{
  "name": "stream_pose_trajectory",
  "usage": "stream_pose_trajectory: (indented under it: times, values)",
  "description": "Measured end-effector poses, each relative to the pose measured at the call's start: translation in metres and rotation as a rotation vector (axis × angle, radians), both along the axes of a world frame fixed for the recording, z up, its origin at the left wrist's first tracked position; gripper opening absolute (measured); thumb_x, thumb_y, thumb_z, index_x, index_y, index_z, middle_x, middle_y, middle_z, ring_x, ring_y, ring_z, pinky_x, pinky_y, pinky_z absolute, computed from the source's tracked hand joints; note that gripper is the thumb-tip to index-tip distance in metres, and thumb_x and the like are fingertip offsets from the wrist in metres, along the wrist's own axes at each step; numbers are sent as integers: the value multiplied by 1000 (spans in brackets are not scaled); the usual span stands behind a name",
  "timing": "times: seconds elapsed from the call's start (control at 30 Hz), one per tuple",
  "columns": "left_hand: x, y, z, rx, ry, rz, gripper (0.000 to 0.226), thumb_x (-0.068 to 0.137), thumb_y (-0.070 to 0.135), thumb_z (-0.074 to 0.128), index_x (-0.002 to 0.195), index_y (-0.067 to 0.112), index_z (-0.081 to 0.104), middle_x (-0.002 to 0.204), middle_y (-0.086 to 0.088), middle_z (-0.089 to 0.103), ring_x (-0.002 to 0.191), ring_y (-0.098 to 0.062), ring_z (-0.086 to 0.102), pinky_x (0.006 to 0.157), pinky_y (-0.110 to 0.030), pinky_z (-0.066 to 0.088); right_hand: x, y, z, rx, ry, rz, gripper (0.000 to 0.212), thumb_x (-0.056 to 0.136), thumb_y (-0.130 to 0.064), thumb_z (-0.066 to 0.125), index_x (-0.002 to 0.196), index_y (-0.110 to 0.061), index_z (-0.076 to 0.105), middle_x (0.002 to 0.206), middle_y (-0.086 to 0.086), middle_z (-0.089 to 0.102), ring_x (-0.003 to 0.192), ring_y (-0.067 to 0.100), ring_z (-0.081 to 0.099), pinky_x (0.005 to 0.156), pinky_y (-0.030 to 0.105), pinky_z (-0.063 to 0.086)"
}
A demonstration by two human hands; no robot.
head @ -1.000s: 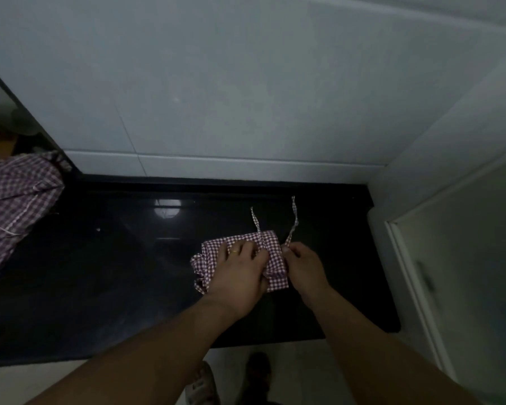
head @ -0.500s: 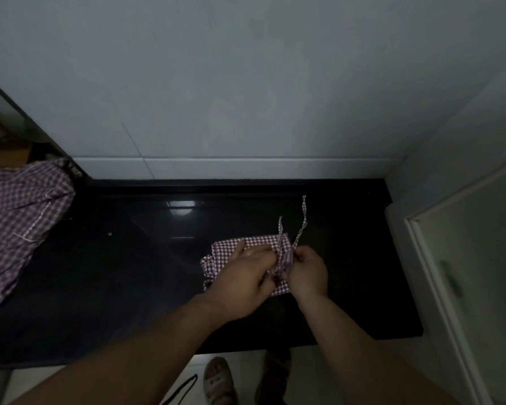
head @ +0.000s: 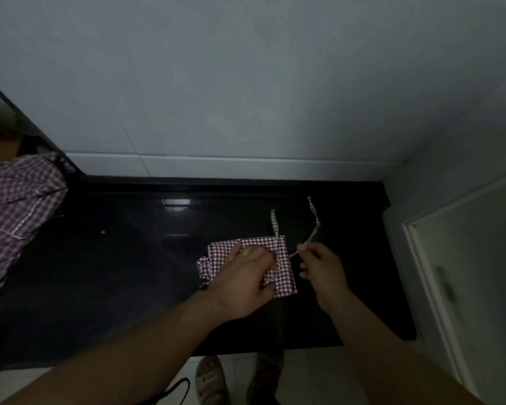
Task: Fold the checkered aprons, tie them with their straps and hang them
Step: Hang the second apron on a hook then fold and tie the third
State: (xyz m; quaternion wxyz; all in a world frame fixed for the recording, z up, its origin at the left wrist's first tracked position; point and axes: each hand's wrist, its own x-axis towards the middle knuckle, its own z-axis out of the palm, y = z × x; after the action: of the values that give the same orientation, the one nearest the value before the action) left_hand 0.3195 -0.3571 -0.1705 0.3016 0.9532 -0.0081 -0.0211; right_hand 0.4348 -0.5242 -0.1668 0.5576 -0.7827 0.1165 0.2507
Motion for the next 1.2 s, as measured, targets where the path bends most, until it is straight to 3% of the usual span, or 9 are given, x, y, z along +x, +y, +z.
stream_pose_trajectory:
  times: [0.07,0.17,0.33,0.47,0.6,0.77,0.9,1.0,1.2]
  values:
    - [4,-8,0,42,-41,57,40,85,45,57,120,27,59,118,8,57,114,-14,50,115,-40,33,-6,1,2,-23,19,116,12,102,-19,63,98,-15,74,93,5,76,81,17,67,70,34,54]
    - [9,-15,-2,37,-127,140,21,85,34,58,103,23,61,106,5,57,103,-18,53,106,-38,38,-7,2,3,-75,-20,197,12,101,-20,64,96,-20,75,93,0,77,87,18,71,71,32,56]
    - [12,-17,-9,10,-154,173,5,88,20,62,91,19,58,97,2,56,93,-17,51,98,-42,45,-21,0,2,-312,-363,450,11,89,-22,75,95,-22,66,100,-4,57,88,5,62,81,26,51]
    - [8,9,22,-386,-61,466,17,107,26,52,91,20,51,82,4,63,75,-11,59,71,-34,50,-34,3,0,-397,-419,509,12,93,-19,72,99,-20,61,104,-4,51,88,10,59,82,32,52]
    - [-5,82,45,-612,-116,790,20,109,20,52,88,19,52,66,1,66,60,-12,59,62,-29,47,-33,6,2,-488,-553,562,17,93,-22,71,101,-18,57,104,-2,48,88,15,57,75,32,52]
    - [-1,106,69,-609,-153,723,22,106,22,57,86,16,60,67,7,61,63,-6,53,66,-28,44,-35,7,3,-580,-673,626,17,93,-21,71,97,-17,55,100,-3,47,90,17,53,68,30,43]
    - [18,57,66,-433,-129,360,24,108,29,55,84,32,53,72,15,56,68,0,51,64,-24,43,-36,5,0,-558,-665,607,17,96,-27,69,89,-19,55,94,-3,51,82,16,55,67,34,49]
    - [22,13,20,-178,-18,120,20,108,37,49,91,26,53,86,7,63,79,-15,61,68,-33,47,-32,0,-6,-524,-594,616,18,99,-28,64,85,-17,61,90,-1,58,82,17,59,72,36,49]
    - [16,-5,-16,166,-174,107,19,100,43,55,98,24,56,99,-1,68,90,-24,65,79,-35,48,-13,0,12,-212,-360,136,21,104,-30,60,100,-20,78,99,-3,75,95,13,69,89,31,53]
